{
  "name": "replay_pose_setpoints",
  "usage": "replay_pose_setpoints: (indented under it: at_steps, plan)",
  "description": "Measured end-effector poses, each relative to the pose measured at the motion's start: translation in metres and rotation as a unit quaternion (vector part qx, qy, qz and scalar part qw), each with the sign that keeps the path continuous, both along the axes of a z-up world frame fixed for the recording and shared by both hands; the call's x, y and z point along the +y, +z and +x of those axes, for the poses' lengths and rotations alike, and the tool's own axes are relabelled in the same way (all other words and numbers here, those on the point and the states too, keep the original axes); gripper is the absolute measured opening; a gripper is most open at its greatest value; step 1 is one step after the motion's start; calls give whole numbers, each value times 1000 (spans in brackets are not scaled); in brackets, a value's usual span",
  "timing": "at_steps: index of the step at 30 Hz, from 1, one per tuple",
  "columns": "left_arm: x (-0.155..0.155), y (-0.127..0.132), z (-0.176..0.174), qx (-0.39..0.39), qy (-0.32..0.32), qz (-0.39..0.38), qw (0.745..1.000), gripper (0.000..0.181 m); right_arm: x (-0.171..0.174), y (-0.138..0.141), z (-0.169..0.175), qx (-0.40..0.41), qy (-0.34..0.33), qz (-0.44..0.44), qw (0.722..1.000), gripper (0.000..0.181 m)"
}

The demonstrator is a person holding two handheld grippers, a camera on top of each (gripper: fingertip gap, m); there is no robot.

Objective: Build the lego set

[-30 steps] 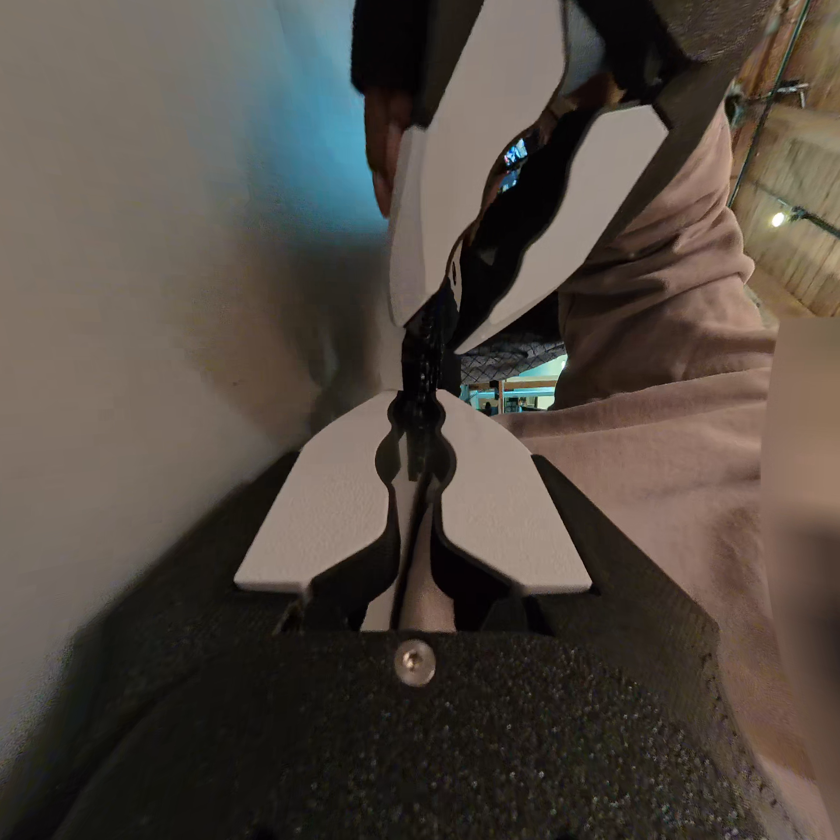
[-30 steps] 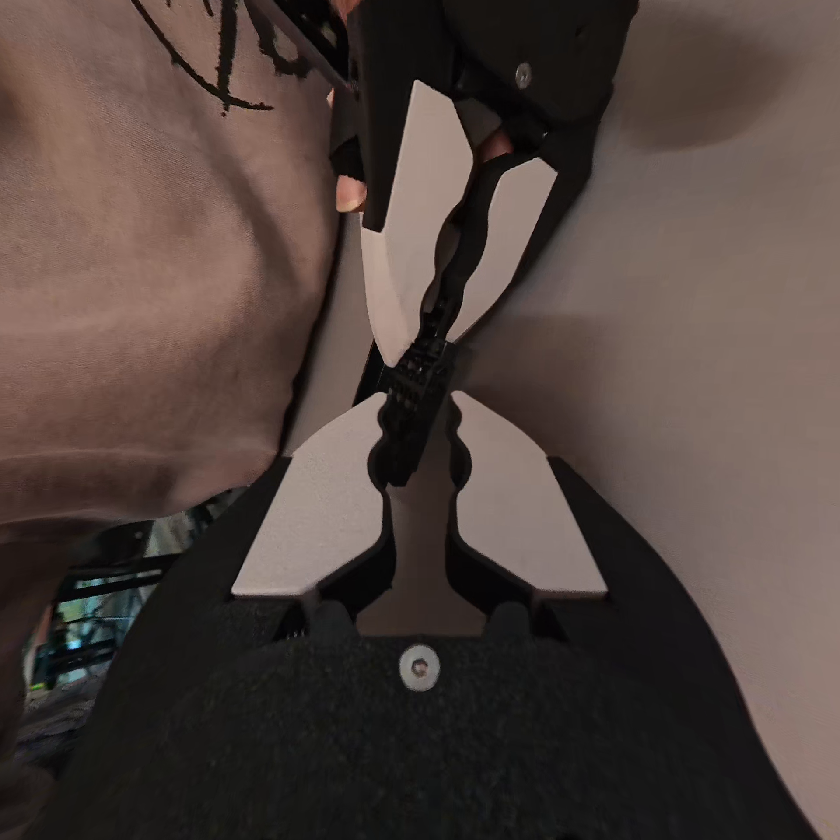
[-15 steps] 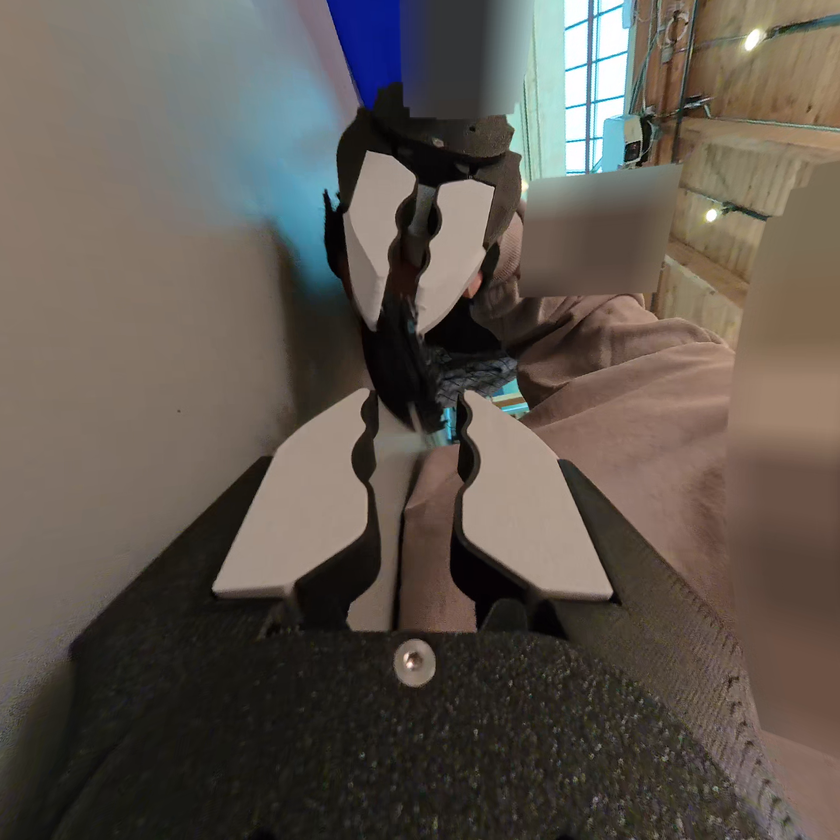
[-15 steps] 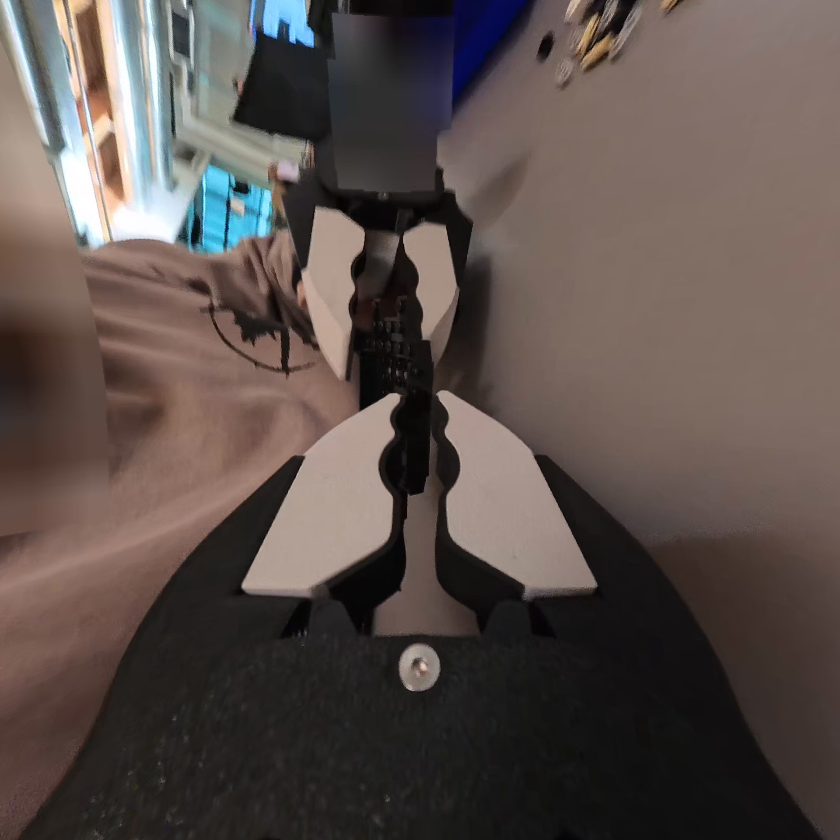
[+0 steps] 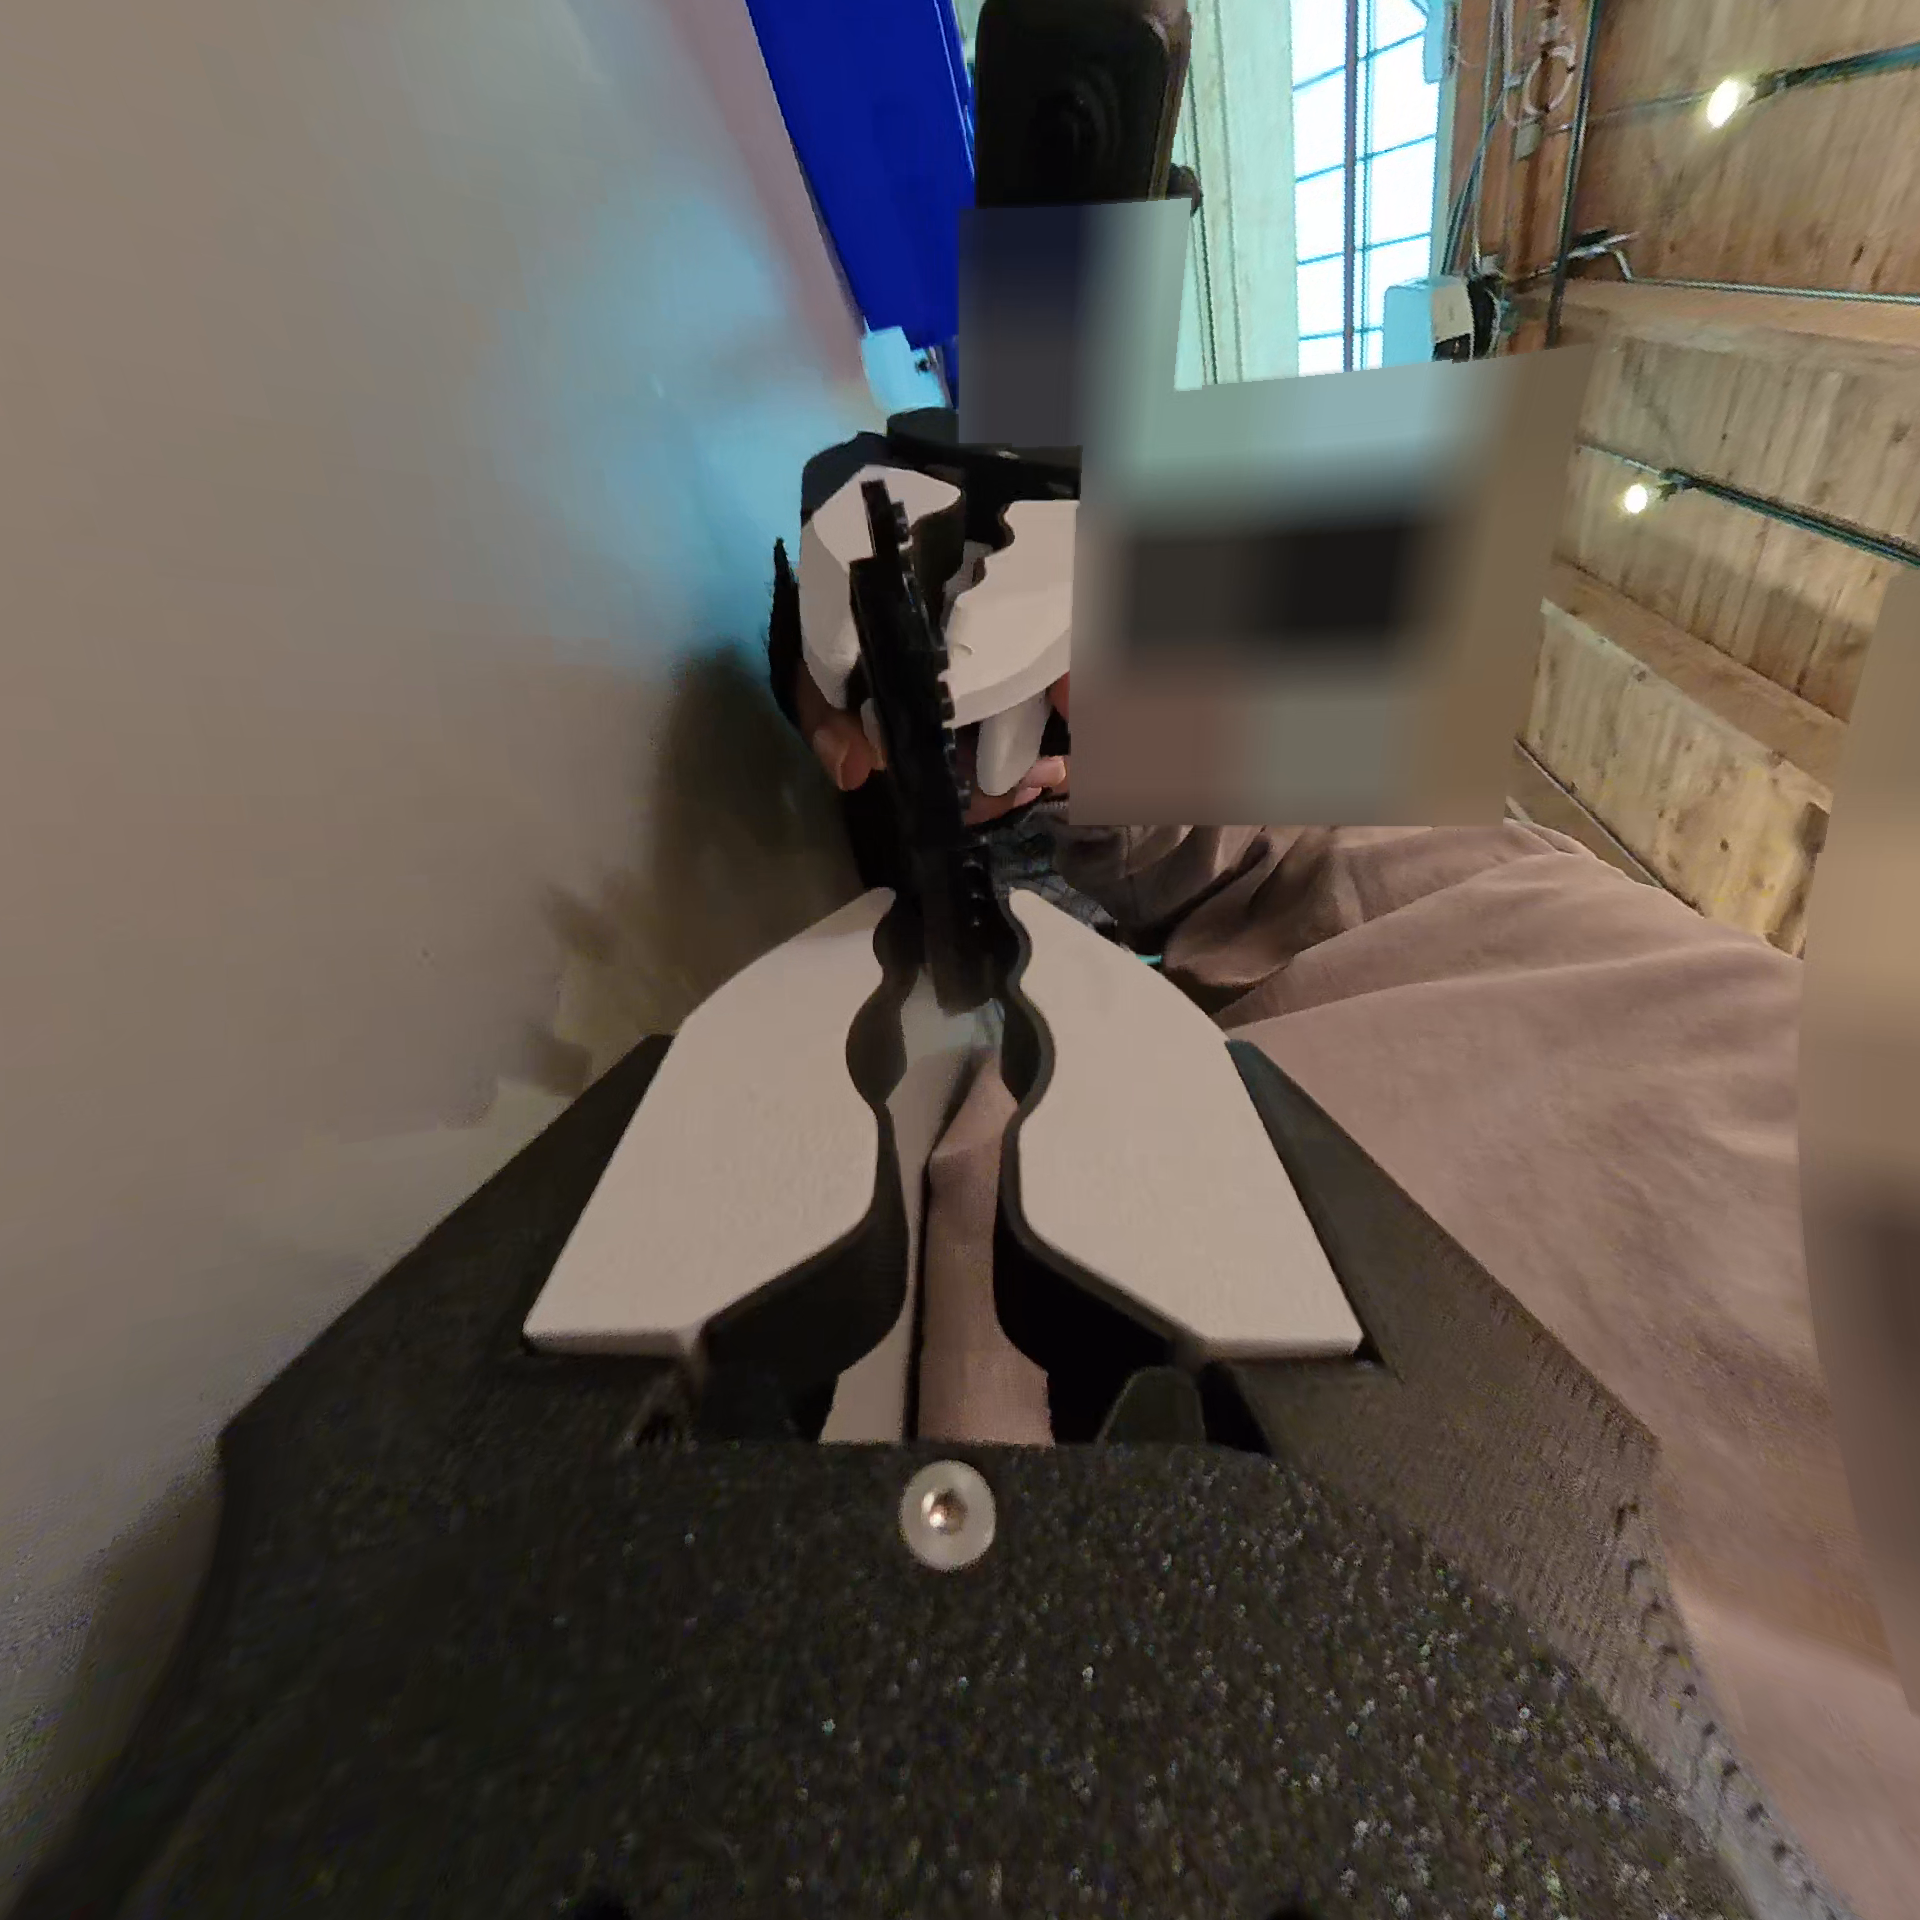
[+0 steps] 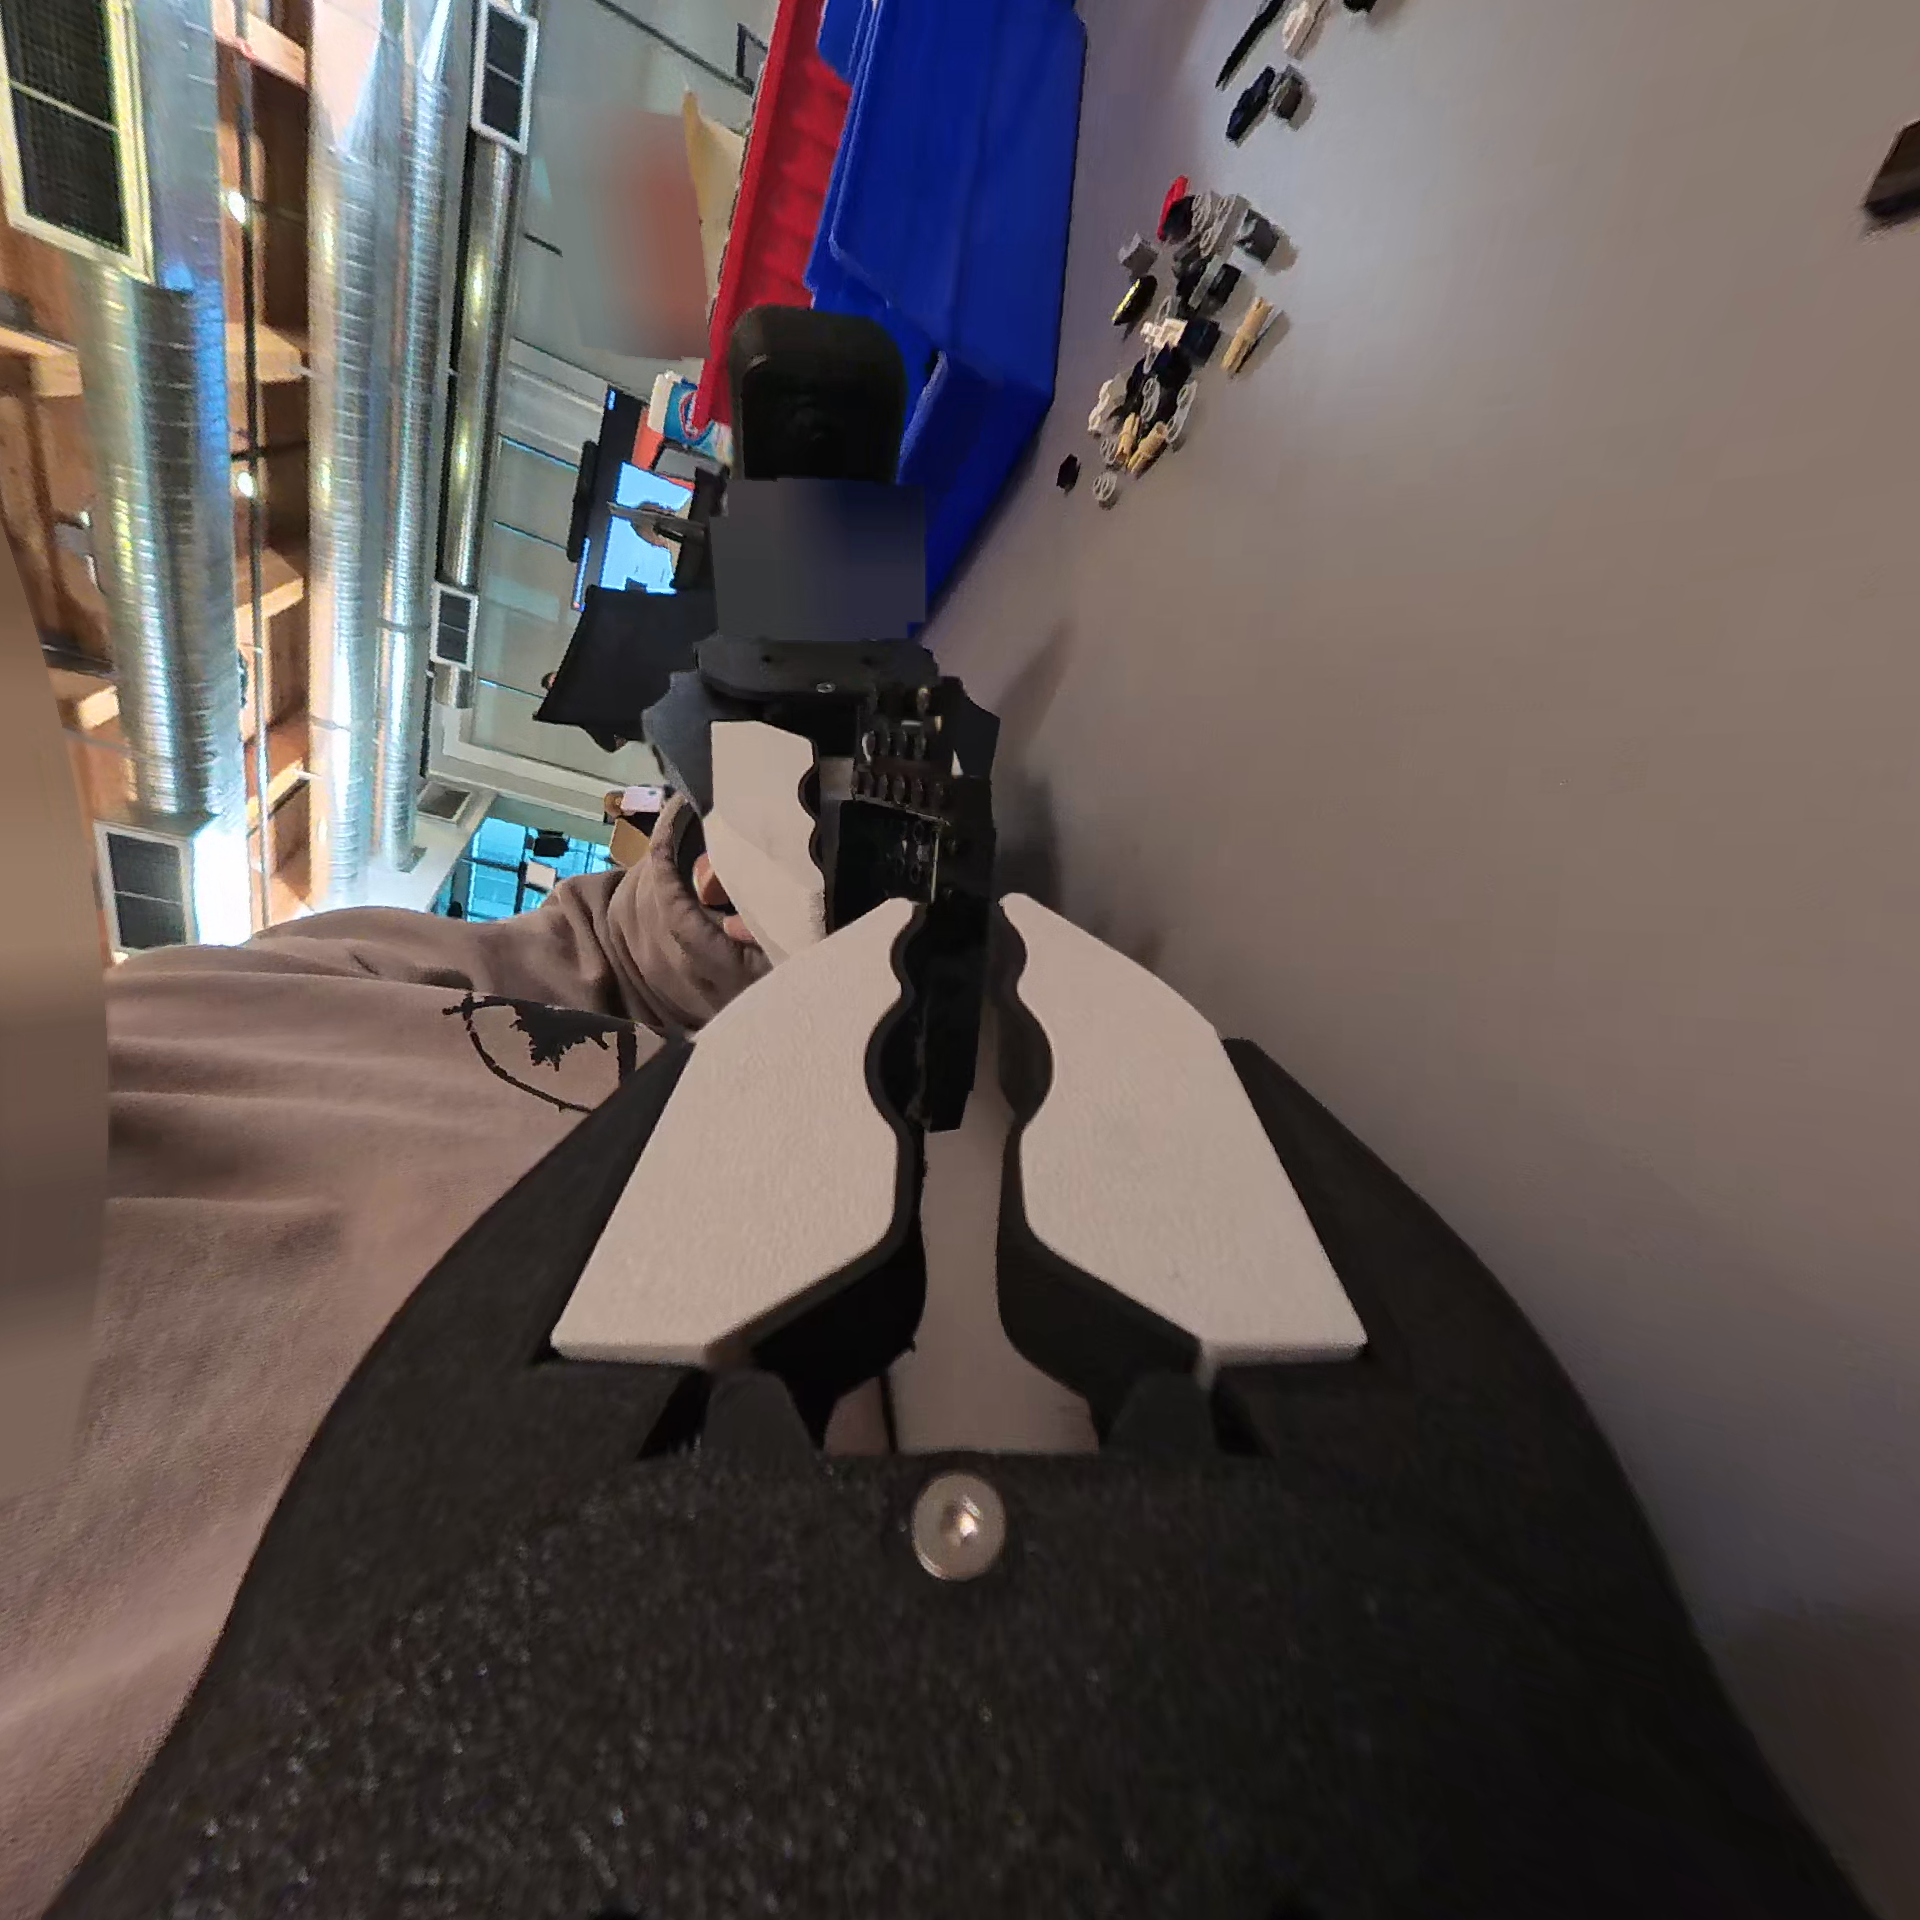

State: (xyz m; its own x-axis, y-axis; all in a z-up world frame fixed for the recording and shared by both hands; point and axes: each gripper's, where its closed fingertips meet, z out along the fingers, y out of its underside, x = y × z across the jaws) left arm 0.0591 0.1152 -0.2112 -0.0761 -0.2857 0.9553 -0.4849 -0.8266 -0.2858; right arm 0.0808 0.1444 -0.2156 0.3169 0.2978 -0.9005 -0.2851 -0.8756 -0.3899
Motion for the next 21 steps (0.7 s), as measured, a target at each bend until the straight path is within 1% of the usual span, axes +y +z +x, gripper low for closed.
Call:
replay_pose_setpoints:
  at_steps: [3, 5, 6, 8, 11, 16, 21]
  plan:
    - [-6, -2, -3, 3, -27, -3, 1000, 12, -7, 3, -2, -14, 36, 26, 999, 13]
    - [-11, -1, -5, 1, -48, -18, 999, 12, -9, 2, 0, -51, 66, 53, 995, 21]
    - [-13, -2, -5, 3, -58, -17, 998, 12, -10, 3, 1, -60, 79, 62, 993, 21]
    - [-18, -3, -7, 8, -80, -14, 997, 12, -10, 8, 1, -61, 102, 68, 991, 23]
    - [-26, -4, -11, 13, -111, -9, 994, 12, -11, 7, 1, -79, 150, 73, 983, 24]
    - [-34, -6, -14, 23, -147, -2, 989, 12, -23, 10, -13, -70, 232, 60, 968, 23]
    - [-35, -3, -16, 22, -162, 8, 986, 12, -22, 8, -17, -72, 243, 65, 965, 13]
